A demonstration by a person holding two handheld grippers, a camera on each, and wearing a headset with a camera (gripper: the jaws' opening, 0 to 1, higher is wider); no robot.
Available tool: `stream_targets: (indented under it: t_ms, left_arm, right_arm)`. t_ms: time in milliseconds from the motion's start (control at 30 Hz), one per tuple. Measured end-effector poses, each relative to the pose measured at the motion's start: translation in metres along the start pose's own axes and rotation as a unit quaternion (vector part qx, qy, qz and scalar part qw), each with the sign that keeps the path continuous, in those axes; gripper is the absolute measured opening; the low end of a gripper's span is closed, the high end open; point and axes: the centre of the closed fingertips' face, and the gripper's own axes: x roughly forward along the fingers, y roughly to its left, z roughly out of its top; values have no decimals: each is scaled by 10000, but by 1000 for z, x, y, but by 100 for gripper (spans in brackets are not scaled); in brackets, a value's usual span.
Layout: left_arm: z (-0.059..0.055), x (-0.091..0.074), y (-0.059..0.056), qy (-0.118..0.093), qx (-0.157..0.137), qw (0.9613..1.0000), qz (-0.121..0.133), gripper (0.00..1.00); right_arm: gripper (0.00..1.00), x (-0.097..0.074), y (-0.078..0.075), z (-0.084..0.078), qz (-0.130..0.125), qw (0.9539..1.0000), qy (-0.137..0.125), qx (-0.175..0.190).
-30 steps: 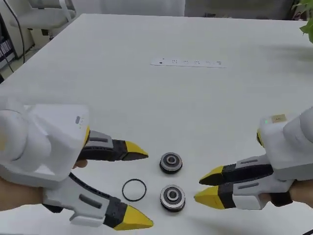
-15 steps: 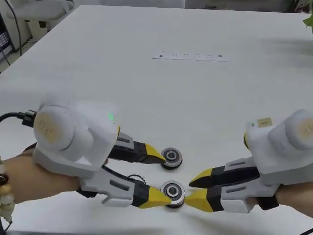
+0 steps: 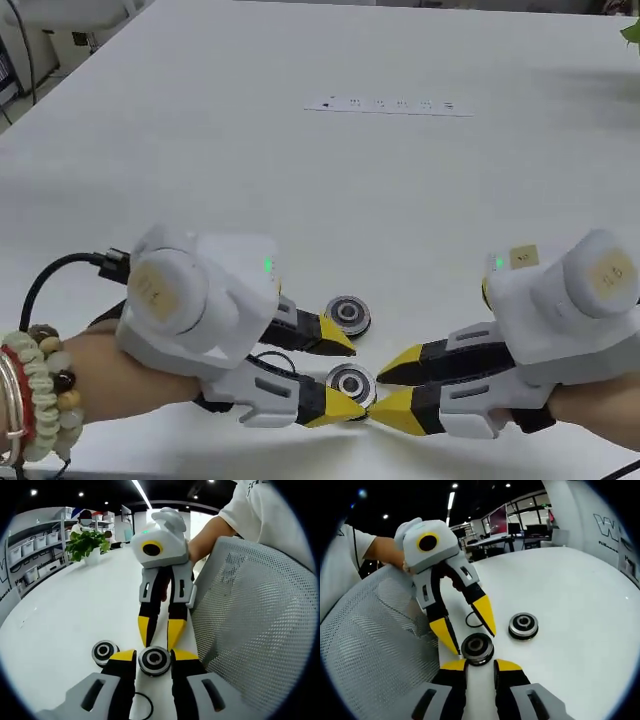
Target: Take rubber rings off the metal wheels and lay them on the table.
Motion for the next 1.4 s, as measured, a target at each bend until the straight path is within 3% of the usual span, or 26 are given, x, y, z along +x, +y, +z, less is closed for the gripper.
stream_targets:
  t_ms: [267, 533, 667, 867, 1000, 1400]
  left_arm:
    - [-4, 2, 3, -81, -228, 9996, 145, 15]
    - [-4, 0, 1, -193, -120, 9994, 243, 14]
    - [-3, 0, -3, -277, 102, 9993, 221, 9]
    - [-3, -1, -2, -343, 94, 9991, 224, 8]
    - [-2, -4, -3, -471, 122, 9985, 240, 7]
    - [-2, -2, -3, -533, 129, 9983, 213, 7]
  right_arm:
    - [18, 4, 2, 1, -69, 9999, -76, -138]
    - [14, 3, 0, -1, -157, 9994, -110, -280]
    - [14, 3, 1, -1, -173, 9992, -123, -329]
    - [13, 4, 1, -1, -193, 9988, -141, -436]
    - [19, 5, 1, 1, -219, 9980, -210, -551]
    - [10, 2, 0, -1, -241, 9966, -183, -764]
